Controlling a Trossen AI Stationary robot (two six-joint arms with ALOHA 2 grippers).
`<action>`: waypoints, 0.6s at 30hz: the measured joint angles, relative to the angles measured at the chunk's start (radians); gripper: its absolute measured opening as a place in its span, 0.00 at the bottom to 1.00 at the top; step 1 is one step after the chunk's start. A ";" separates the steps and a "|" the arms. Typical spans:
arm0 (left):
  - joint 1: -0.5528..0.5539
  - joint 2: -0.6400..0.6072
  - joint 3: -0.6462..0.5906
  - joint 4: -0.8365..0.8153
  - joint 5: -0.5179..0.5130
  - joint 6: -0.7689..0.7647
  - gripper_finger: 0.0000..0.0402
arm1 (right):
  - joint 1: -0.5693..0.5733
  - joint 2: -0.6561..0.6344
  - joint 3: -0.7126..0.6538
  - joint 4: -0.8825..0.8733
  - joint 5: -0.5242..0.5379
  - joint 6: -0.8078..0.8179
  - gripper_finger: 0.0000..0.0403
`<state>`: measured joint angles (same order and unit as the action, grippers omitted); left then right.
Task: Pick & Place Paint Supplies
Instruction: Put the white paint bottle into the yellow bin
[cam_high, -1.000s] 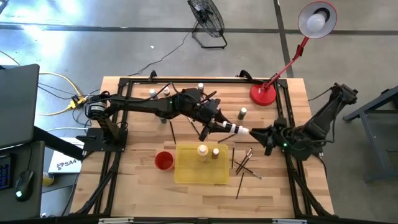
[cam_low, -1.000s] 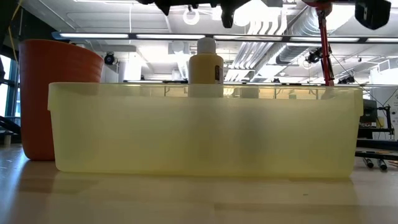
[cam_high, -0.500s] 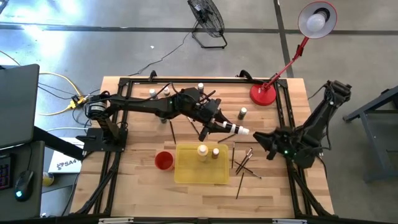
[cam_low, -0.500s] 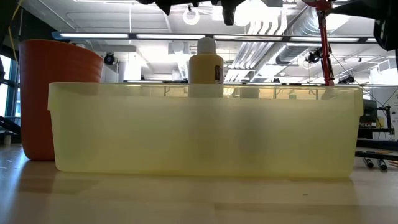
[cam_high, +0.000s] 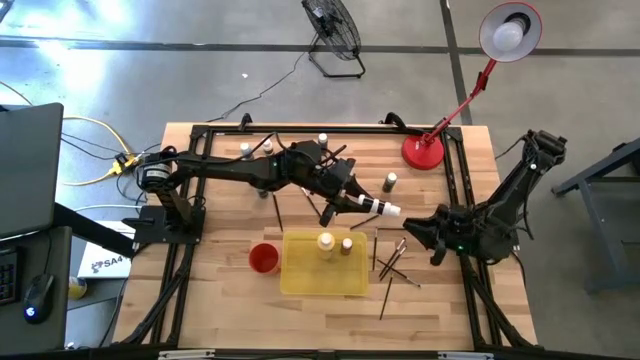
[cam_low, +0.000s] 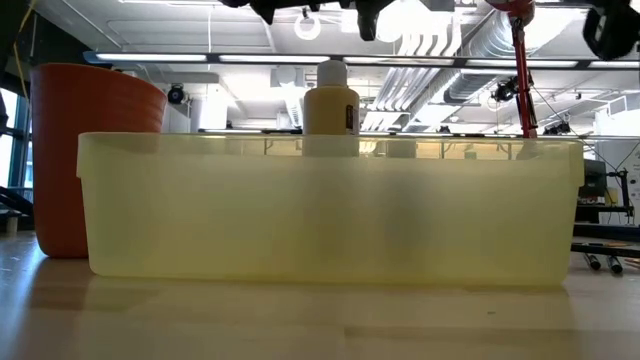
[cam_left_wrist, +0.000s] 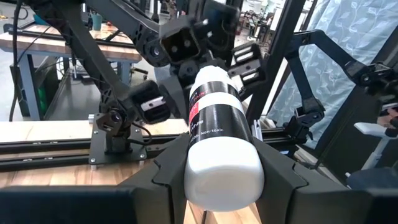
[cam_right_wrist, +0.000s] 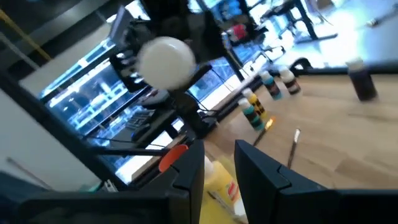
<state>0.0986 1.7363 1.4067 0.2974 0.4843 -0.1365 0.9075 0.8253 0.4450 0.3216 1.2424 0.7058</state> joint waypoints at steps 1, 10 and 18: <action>0.000 0.000 0.000 0.000 0.000 0.000 0.33 | -0.013 0.000 0.000 0.038 -0.008 -0.047 0.20; 0.000 0.000 0.000 0.015 0.000 -0.011 0.33 | -0.135 0.000 0.000 0.236 -0.167 -0.261 0.37; -0.001 0.000 0.000 0.050 0.004 -0.027 0.33 | -0.208 -0.001 0.000 0.245 -0.322 -0.206 0.61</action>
<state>0.0979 1.7359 1.4067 0.3477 0.4884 -0.1631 0.6996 0.8246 0.4451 0.5668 0.9200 0.5002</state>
